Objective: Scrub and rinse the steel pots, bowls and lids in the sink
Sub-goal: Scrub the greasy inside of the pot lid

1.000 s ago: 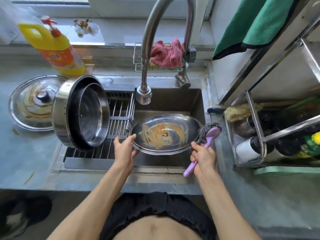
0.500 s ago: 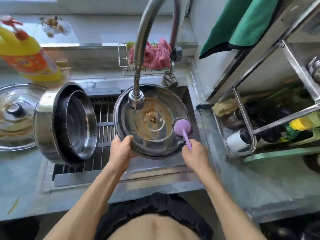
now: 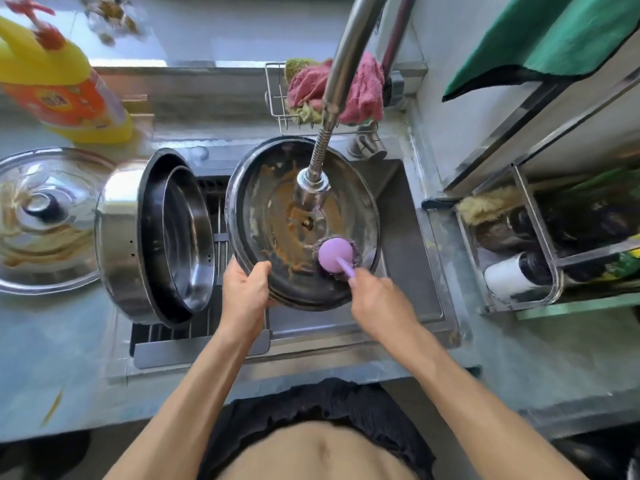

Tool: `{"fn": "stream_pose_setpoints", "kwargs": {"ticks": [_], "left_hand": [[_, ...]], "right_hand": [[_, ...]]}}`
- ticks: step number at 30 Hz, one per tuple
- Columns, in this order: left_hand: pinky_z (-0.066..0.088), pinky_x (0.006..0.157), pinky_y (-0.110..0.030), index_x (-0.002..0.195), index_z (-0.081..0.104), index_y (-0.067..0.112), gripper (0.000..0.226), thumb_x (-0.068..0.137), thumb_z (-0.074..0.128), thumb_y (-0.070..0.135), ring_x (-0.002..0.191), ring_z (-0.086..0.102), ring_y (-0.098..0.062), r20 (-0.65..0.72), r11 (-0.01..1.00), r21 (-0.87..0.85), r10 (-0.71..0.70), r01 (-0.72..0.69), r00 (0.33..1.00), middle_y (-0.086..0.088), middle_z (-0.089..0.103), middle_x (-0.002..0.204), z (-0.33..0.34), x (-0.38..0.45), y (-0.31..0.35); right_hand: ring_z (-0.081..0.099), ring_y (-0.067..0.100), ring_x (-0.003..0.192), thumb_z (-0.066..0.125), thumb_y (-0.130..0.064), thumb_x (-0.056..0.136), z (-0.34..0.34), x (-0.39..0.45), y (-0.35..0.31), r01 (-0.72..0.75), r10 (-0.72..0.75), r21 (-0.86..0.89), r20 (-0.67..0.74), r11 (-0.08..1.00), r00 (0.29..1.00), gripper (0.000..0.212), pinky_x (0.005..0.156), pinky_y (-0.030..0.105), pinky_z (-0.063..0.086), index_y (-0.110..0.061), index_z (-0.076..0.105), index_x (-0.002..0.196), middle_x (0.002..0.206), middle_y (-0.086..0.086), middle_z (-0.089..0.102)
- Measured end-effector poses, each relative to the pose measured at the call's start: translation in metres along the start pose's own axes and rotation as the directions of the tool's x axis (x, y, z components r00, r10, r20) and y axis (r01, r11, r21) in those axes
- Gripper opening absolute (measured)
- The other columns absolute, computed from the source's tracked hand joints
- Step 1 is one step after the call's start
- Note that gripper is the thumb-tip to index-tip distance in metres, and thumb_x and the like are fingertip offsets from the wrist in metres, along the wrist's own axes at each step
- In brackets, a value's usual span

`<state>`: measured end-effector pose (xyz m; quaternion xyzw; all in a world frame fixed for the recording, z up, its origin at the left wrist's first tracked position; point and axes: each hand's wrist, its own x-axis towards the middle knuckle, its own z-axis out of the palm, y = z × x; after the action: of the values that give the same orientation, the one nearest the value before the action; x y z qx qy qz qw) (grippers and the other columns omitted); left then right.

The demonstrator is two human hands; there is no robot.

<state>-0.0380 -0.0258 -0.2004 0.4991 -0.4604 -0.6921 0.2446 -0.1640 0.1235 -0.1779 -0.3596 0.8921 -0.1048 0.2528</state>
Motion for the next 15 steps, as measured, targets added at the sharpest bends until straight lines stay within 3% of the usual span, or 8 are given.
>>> {"fn": "stream_pose_setpoints", "kwargs": {"ticks": [2, 4, 6, 8, 12, 14, 15], "left_hand": [[0.061, 0.07, -0.054, 0.082, 0.073, 0.037, 0.043, 0.091, 0.05, 0.001, 0.085, 0.071, -0.034, -0.007, 1.0, -0.001, 0.011, -0.011, 1.0, -0.004, 0.076, 0.084, 0.002, 0.0, -0.002], [0.061, 0.072, -0.051, 0.079, 0.073, 0.04, 0.053, 0.096, 0.048, -0.003, 0.082, 0.072, -0.03, -0.046, 1.0, -0.004, 0.002, -0.002, 0.999, 0.002, 0.076, 0.078, -0.002, -0.001, -0.002], [0.061, 0.081, -0.05, 0.088, 0.073, 0.029, 0.039, 0.096, 0.05, -0.002, 0.091, 0.073, -0.031, -0.058, 0.998, 0.034, 0.048, -0.046, 0.997, -0.001, 0.077, 0.086, -0.005, -0.001, -0.004], [0.059, 0.088, -0.056, 0.089, 0.072, 0.026, 0.029, 0.092, 0.053, 0.003, 0.097, 0.072, -0.035, -0.055, 0.995, 0.055, 0.09, -0.087, 0.994, -0.007, 0.076, 0.093, -0.007, -0.002, -0.002], [0.058, 0.087, -0.059, 0.081, 0.074, 0.039, 0.044, 0.094, 0.053, 0.002, 0.097, 0.073, -0.032, -0.055, 0.998, 0.043, 0.055, -0.052, 0.997, -0.003, 0.077, 0.092, -0.001, -0.005, 0.001], [0.058, 0.087, -0.06, 0.085, 0.073, 0.031, 0.031, 0.09, 0.055, 0.006, 0.097, 0.072, -0.031, -0.063, 0.997, 0.037, 0.064, -0.062, 0.996, -0.004, 0.077, 0.092, 0.004, -0.012, 0.0], [0.057, 0.087, -0.062, 0.085, 0.072, 0.029, 0.027, 0.088, 0.056, 0.008, 0.096, 0.072, -0.033, -0.076, 0.998, 0.028, 0.063, -0.061, 0.995, -0.006, 0.076, 0.092, 0.007, -0.015, -0.001]], "right_hand": [[0.059, 0.044, 0.088, 0.033, -0.027, 0.105, 0.003, -0.001, -0.011, 0.043, -0.047, 0.073, 0.064, 0.996, 0.997, 0.03, 0.065, 0.042, 0.041, -0.015, 0.057, 0.12, 0.092, 0.024, 0.063], [0.061, 0.042, 0.096, 0.034, -0.026, 0.106, -0.001, 0.014, -0.003, -0.083, 0.075, 0.131, 0.066, 0.988, 0.995, 0.032, 0.065, 0.036, 0.035, -0.007, 0.059, 0.11, 0.1, 0.024, 0.065], [0.06, 0.04, 0.101, 0.034, -0.025, 0.105, -0.001, 0.017, -0.002, -0.128, 0.116, 0.129, 0.099, 0.983, 0.988, 0.032, 0.069, 0.036, 0.036, -0.007, 0.06, 0.111, 0.104, 0.023, 0.066], [0.06, 0.038, 0.095, 0.033, -0.027, 0.105, 0.003, 0.009, -0.009, -0.079, 0.061, 0.104, 0.168, 0.991, 0.984, 0.028, 0.068, 0.038, 0.038, -0.011, 0.056, 0.108, 0.098, 0.02, 0.063], [0.059, 0.044, 0.092, 0.03, -0.032, 0.105, -0.005, 0.01, 0.006, -0.18, 0.182, 0.054, -0.041, 0.982, 0.982, 0.031, 0.067, 0.042, 0.038, -0.014, 0.05, 0.122, 0.099, 0.023, 0.061], [0.055, 0.043, 0.082, 0.031, -0.033, 0.105, -0.004, 0.0, 0.001, -0.082, 0.084, 0.043, -0.041, 0.996, 0.996, 0.031, 0.065, 0.042, 0.038, -0.017, 0.049, 0.124, 0.091, 0.02, 0.06], [0.051, 0.041, 0.077, 0.032, -0.034, 0.105, -0.003, -0.006, 0.0, -0.014, 0.013, 0.046, 0.03, 0.999, 0.999, 0.029, 0.064, 0.042, 0.038, -0.017, 0.05, 0.12, 0.087, 0.018, 0.057]]}}
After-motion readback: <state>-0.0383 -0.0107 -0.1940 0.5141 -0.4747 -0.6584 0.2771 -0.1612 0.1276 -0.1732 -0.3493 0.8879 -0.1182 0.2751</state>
